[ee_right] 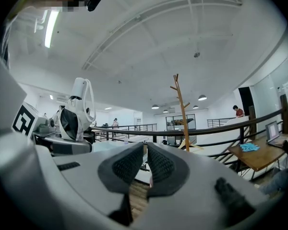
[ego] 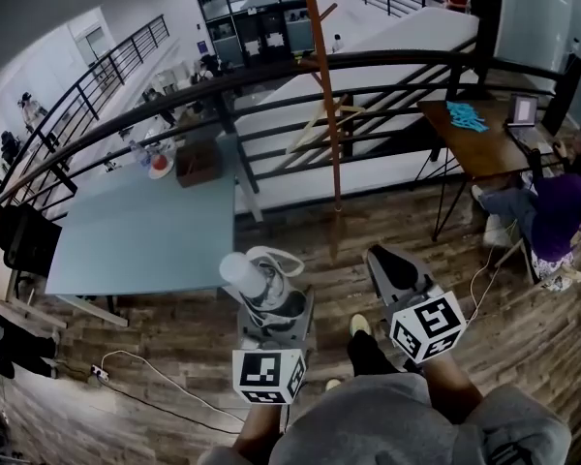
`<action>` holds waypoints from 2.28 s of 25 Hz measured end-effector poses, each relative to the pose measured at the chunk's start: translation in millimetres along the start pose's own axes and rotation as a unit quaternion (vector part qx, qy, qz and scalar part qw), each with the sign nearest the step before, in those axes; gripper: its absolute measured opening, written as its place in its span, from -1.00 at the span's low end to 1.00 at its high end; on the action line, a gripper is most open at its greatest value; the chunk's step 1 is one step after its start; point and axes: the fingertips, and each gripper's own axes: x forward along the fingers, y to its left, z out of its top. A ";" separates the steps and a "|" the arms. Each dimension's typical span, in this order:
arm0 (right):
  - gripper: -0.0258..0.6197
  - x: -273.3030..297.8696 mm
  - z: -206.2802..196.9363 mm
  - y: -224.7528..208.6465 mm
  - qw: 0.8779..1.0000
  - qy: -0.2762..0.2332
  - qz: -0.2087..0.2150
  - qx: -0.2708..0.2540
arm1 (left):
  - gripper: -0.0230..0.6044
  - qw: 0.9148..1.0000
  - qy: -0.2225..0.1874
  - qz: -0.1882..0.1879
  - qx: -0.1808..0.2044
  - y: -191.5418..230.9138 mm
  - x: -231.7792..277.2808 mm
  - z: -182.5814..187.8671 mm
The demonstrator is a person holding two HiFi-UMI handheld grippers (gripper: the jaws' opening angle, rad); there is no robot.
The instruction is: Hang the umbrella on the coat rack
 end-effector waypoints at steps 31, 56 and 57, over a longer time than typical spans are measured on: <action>-0.79 158.2 23.9 -160.0 1.000 -0.008 0.019 0.005 | -0.02 1.000 0.016 -0.010 0.018 21.6 233.0 35.2; -0.79 220.2 23.5 -234.9 0.999 -0.013 0.050 0.013 | -0.02 0.999 0.019 0.015 0.020 24.4 325.5 44.5; -0.79 219.0 24.1 -237.5 0.999 -0.013 0.048 0.013 | -0.02 0.999 0.020 0.014 0.022 22.2 327.4 44.4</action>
